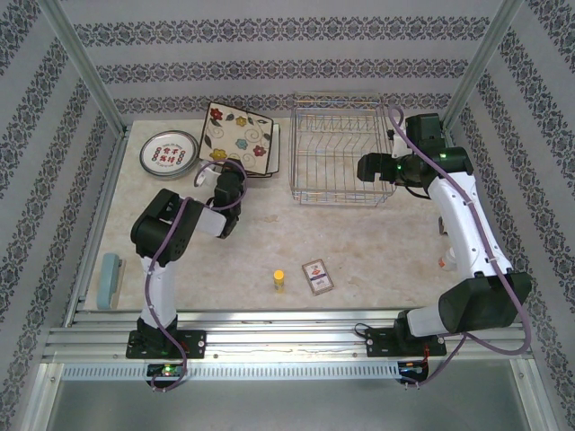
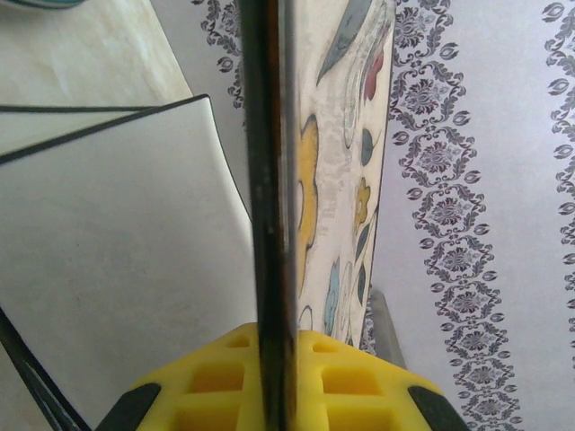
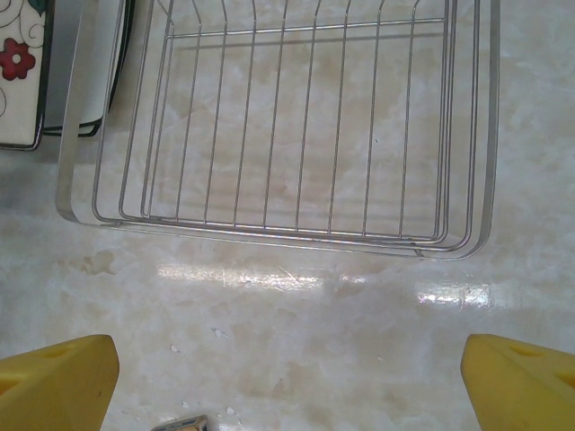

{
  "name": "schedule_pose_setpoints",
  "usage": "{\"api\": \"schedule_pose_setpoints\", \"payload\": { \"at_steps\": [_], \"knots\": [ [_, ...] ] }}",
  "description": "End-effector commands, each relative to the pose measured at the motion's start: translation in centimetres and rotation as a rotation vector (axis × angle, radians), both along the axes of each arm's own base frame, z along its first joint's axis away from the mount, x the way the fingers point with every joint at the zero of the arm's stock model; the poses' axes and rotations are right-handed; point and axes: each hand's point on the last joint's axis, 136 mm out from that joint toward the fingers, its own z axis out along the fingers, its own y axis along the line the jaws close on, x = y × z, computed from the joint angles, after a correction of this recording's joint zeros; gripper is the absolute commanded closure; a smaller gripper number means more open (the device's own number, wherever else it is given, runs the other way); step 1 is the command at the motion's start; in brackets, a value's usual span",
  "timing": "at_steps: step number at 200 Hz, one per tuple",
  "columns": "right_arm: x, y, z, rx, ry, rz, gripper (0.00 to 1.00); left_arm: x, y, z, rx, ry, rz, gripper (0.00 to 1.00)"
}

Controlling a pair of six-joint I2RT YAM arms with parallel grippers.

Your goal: Unload the plates from the dish rack

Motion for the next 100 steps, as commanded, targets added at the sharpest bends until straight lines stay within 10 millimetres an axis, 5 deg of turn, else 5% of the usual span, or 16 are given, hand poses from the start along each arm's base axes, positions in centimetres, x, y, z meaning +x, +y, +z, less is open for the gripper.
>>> {"api": "schedule_pose_setpoints", "payload": {
  "at_steps": [1, 100],
  "knots": [
    [-0.2, 0.2, -0.2, -0.019, 0.001, 0.019, 0.02, 0.8, -0.2, 7.7, -0.179, -0.256, 0.053, 1.0],
    [0.1, 0.7, -0.8, -0.001, 0.005, 0.027, 0.02, 1.8, -1.4, 3.8, -0.22, -0.081, 0.07, 1.0]
  ]
}}
